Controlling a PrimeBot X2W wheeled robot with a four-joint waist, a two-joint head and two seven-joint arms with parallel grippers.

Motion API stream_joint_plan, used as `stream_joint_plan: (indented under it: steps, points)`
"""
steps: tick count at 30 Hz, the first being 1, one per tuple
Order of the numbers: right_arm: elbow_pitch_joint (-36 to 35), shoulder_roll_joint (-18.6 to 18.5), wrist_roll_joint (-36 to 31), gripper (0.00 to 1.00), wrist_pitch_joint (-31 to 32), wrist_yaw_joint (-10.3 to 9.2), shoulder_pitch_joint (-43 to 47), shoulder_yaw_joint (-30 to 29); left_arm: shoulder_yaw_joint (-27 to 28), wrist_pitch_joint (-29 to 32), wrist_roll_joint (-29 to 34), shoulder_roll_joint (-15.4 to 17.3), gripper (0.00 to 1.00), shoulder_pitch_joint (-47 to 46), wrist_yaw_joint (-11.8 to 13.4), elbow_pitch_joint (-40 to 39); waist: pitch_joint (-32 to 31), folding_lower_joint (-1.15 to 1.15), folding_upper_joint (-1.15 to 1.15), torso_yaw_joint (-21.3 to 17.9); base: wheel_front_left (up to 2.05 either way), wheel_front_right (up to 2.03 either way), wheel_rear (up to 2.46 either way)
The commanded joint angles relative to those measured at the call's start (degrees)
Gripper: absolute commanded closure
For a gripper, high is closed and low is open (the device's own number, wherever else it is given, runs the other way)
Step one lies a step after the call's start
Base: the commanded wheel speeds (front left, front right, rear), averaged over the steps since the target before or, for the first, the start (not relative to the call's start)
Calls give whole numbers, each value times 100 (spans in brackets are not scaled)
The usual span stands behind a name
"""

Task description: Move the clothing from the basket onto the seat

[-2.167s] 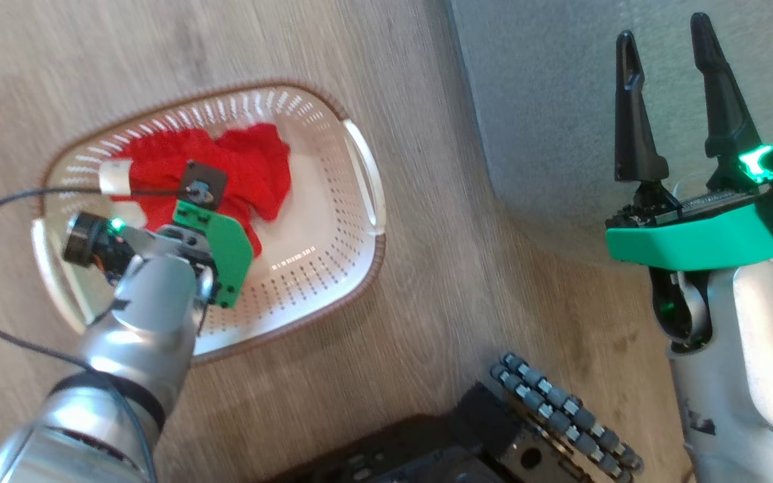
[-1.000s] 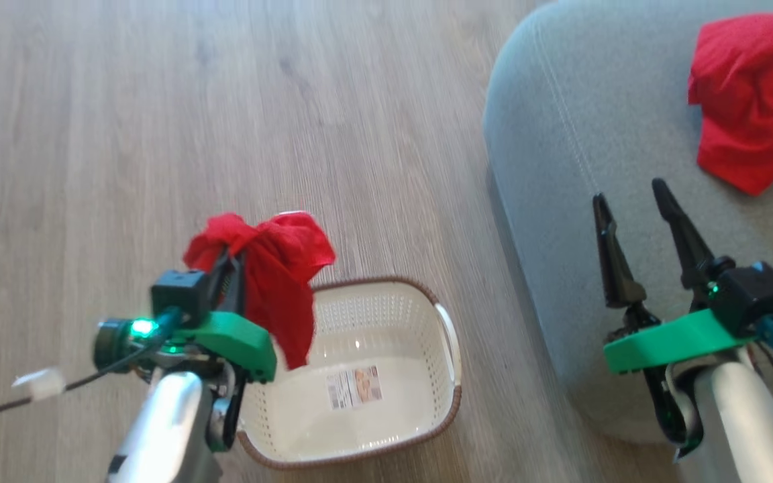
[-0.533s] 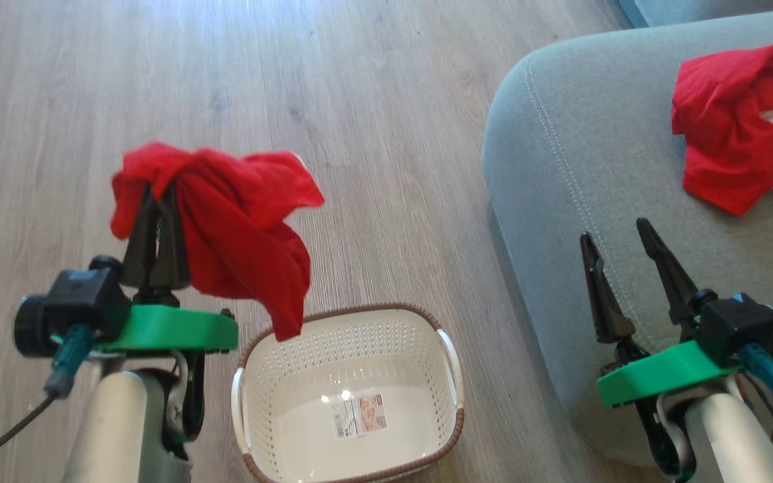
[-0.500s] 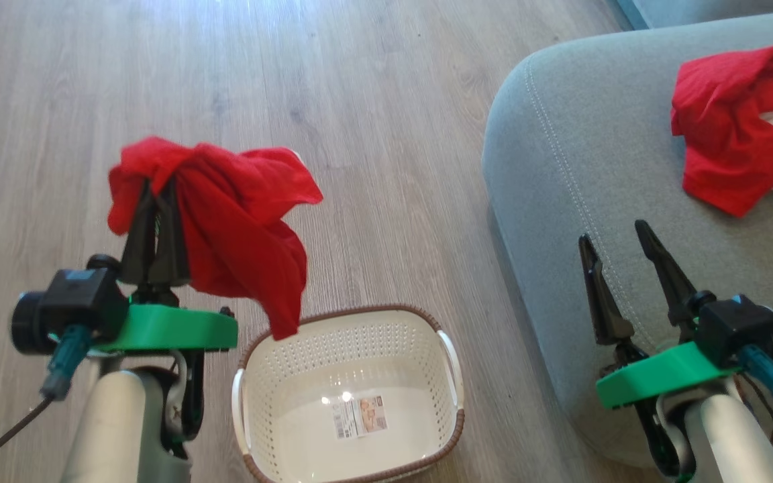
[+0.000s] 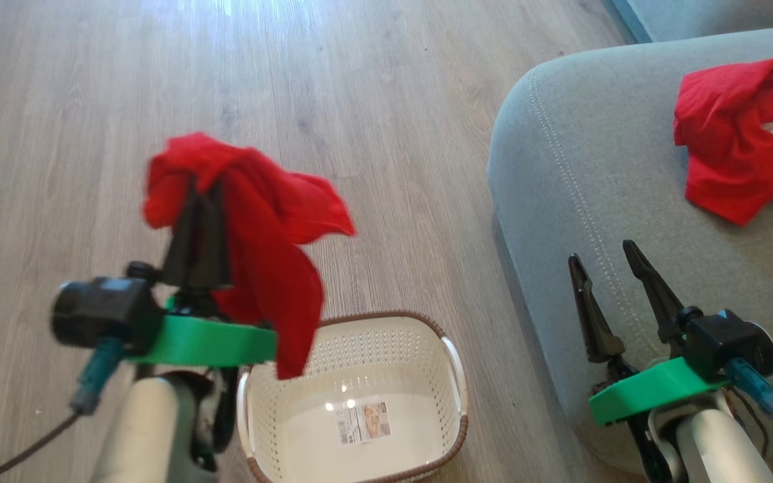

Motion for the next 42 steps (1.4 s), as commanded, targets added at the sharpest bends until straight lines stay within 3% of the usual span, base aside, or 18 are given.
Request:
stream_joint_plan:
  steps: [1,15,26,30,36,42]
  points:
    - [-188,20,-43,0,-37,-1,-184,111,9,-29,-1,40,100,-345,-81,-158,37,1,0,6,0,0,0]
    - [-181,61,-30,0,-37,-1,-242,141,-1126,-29,-123,39,100,-405,-266,240,111,1,0,25,0,0,0]
    - [-264,-42,57,0,-37,-1,-239,368,-1183,-29,-118,39,100,-476,-210,357,122,1,0,13,0,0,0]
    - [-460,-304,225,0,-37,-1,-259,863,-1160,-29,-98,39,100,-487,-200,358,140,1,0,13,0,0,0]
    - [-775,-976,446,0,-37,-1,-442,1893,-1190,-29,-14,39,100,-513,-221,371,169,1,0,10,0,0,0]
    - [-578,-1372,620,0,-37,-1,-873,2495,-1414,-29,145,39,100,-575,-355,401,196,1,0,46,0,0,0]
